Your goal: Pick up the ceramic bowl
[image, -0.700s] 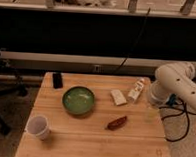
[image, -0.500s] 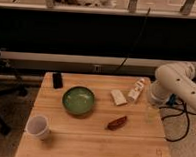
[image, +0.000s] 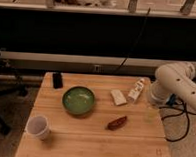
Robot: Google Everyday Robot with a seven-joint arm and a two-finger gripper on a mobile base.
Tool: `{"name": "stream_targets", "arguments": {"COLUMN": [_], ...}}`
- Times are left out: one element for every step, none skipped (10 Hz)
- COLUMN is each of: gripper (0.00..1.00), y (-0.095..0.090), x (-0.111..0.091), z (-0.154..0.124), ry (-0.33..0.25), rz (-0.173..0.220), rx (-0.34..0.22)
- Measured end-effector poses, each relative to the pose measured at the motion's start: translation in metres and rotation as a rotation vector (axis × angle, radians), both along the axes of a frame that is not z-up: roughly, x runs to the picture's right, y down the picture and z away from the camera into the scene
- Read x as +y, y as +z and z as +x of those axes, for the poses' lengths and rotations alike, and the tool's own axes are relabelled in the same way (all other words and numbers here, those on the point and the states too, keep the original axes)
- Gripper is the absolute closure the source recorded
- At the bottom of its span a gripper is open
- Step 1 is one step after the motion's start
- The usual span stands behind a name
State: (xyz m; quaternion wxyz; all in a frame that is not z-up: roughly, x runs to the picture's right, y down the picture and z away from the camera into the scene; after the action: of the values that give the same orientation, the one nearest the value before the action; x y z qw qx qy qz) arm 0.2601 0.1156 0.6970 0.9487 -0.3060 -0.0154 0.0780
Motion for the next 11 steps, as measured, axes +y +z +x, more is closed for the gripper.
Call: {"name": "stream_targets", "arguments": {"gripper": [0.20,0.20,0.20,0.20,0.20,0.20,0.20,0.20,0.20,0.20,0.20], "y": [0.000,0.000,0.000,0.000,0.000,0.000,0.000,0.000,0.002,0.005,0.007], "x": [0.000,0.000,0.000,0.000,0.000,0.000,0.000,0.000,-0.003,-0.006,-0.008], "z": [0.000,0.000,0.000,0.000,0.000,0.000,-0.001,-0.003,-0.015,-0.027,-0.042], "ry": [0.000,0.000,0.000,0.000,0.000,0.000,-0.002,-0.009,-0.034,-0.061,-0.079], "rz": [0.000,0.000,0.000,0.000,0.000,0.000,0.000,0.000,0.004,0.008,0.011], "rx": [0.000,0.000,0.000,0.000,0.000,0.000,-0.001,-0.003,-0.018,-0.032,-0.048]}}
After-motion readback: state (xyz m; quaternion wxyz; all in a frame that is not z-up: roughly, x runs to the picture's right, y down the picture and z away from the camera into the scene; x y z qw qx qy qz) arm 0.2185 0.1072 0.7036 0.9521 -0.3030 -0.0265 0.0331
